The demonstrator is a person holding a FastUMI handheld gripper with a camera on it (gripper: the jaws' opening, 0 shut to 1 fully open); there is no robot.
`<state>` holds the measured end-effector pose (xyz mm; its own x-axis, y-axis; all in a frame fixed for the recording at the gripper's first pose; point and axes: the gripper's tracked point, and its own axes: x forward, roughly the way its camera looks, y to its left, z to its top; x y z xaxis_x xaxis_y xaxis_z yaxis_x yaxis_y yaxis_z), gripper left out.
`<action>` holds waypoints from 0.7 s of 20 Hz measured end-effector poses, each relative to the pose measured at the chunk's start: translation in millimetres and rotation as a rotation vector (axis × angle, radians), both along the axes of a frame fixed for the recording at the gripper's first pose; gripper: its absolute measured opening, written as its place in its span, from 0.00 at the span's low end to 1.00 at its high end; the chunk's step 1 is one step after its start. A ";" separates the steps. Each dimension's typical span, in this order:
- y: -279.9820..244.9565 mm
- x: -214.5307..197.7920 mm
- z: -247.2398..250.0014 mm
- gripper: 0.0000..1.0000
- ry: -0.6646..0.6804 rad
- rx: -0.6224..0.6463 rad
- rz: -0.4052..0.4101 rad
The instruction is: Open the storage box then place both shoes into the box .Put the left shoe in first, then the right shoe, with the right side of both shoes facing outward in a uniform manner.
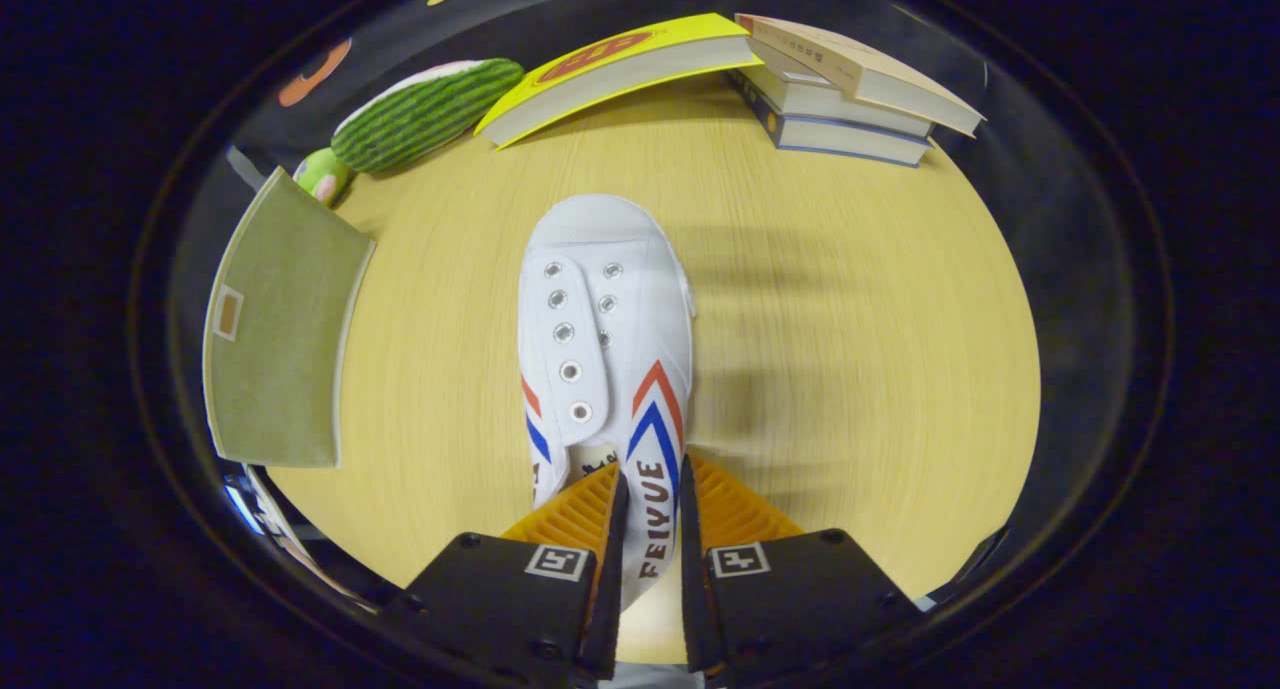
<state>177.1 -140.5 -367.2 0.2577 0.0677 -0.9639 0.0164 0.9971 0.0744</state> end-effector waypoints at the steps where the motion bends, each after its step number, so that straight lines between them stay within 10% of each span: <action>1: -2.7 1.2 0.4 0.21 -0.017 0.021 -0.054; 3: -0.2 0.9 1.2 0.06 -0.033 0.084 -0.116; 14: 46.8 11.3 81.3 0.06 -0.176 0.335 -0.223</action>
